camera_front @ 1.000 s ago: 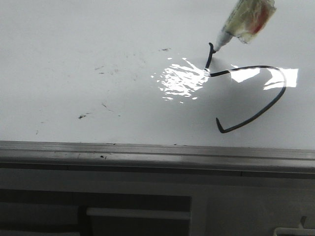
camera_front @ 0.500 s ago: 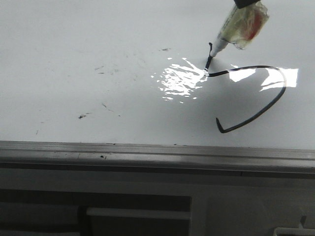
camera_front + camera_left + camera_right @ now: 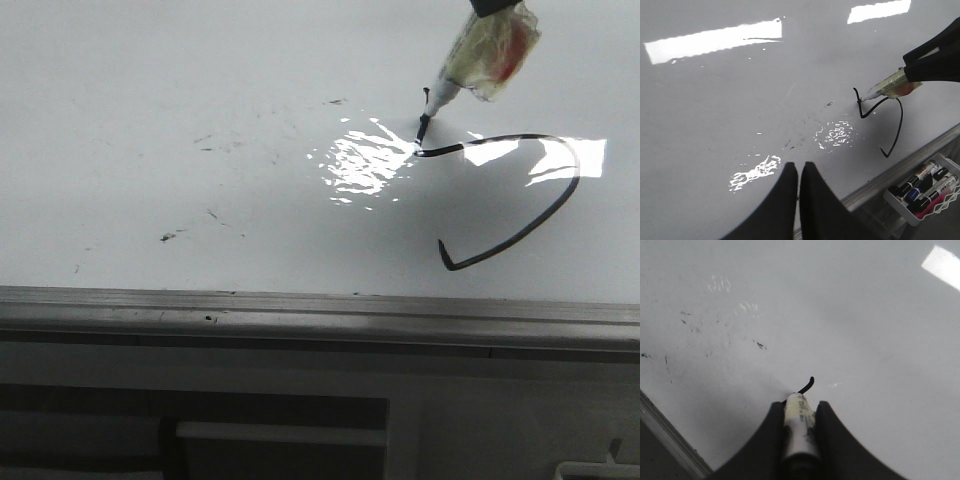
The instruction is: Write number 5 on whiteboard
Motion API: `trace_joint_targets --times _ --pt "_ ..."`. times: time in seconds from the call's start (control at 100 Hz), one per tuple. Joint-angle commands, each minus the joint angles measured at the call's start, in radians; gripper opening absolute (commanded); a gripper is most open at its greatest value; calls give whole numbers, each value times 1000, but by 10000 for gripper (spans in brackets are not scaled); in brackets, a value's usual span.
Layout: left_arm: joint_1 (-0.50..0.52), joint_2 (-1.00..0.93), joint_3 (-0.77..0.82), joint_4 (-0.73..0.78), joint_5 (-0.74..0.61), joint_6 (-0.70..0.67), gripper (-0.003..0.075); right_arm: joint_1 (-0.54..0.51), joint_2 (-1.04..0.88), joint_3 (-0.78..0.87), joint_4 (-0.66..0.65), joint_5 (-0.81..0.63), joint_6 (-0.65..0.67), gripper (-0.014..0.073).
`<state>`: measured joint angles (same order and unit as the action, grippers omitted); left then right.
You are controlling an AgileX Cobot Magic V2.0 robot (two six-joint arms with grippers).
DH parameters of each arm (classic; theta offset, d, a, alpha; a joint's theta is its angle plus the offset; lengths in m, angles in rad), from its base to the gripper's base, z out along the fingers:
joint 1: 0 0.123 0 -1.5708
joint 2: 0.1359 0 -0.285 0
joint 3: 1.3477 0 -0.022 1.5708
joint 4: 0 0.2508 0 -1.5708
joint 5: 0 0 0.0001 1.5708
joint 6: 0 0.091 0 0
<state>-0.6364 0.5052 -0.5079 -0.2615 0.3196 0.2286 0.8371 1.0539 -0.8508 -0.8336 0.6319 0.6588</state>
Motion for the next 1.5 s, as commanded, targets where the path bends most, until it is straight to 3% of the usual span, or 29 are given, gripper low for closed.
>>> trace_joint_targets --times 0.0,0.34,0.45,0.73,0.95,1.05,1.18,1.25,1.49 --pt "3 2 -27 -15 -70 -9 -20 -25 3 -24 -60 69 2 -63" --pt "3 2 -27 -15 -70 -9 -20 -27 -77 -24 -102 308 40 -63" --pt "3 2 -27 -15 -70 -9 -20 -27 -108 -24 -114 323 50 -63" --pt "3 2 -27 -15 -70 -9 -20 -11 -136 -30 -114 214 45 -64" --pt "3 2 -27 -15 -68 -9 -16 138 -213 -61 -112 35 45 -63" --pt "3 2 -34 -23 -68 -7 74 224 -227 -69 -119 11 25 -63" --pt "-17 23 -59 -23 -61 19 349 297 -223 -69 -123 15 -5 -63" --pt "-43 59 -87 -23 -38 63 435 311 -206 -69 -124 13 -7 -63" --pt "-193 221 -185 -23 -2 171 418 311 -123 -69 -129 -33 -7 -64"
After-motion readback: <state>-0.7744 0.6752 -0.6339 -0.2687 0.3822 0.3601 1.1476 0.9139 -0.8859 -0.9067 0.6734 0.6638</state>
